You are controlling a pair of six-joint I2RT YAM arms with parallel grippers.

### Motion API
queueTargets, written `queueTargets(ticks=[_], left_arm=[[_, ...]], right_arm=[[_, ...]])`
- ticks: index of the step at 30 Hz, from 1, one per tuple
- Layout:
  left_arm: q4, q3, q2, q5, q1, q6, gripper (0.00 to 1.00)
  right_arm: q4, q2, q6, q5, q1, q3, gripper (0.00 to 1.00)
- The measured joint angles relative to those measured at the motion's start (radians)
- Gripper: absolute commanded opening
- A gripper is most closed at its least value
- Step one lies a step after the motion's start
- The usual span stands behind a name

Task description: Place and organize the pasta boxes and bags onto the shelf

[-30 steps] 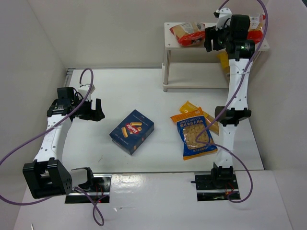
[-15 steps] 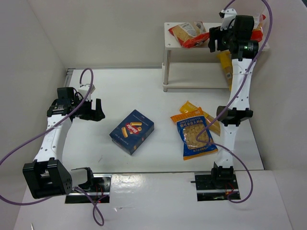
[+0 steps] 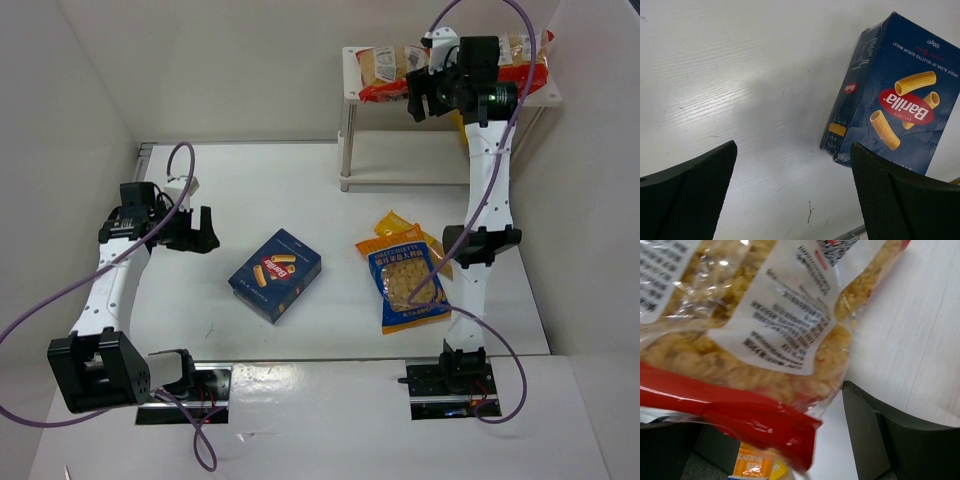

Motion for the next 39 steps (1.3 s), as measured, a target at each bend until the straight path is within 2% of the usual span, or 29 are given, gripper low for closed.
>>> queueTargets(ticks=[20, 31, 35, 39], left_arm=[[-0.005, 0.0, 0.0, 0.023, 0.0, 0.003, 0.99], [-0.009, 0.0, -0.011, 0.031, 0.0, 0.003, 0.99], [-0.011, 0.0, -0.02, 0.035, 0.0, 0.003, 1.0], [-0.018, 0.0, -0.025, 0.039, 0.0, 0.003, 1.0]], right_arm=[[-0.063, -0.115, 0.013, -0.068, 0.004, -0.234, 0.8], [-0.062, -0.346, 0.027, -0.109, 0.004, -0.361, 0.8], [-0.011, -0.512, 0.035, -0.122, 0.004, -0.597, 0.81], [0.11, -0.726, 0.051, -0.086, 0.022, -0.958, 0.82]])
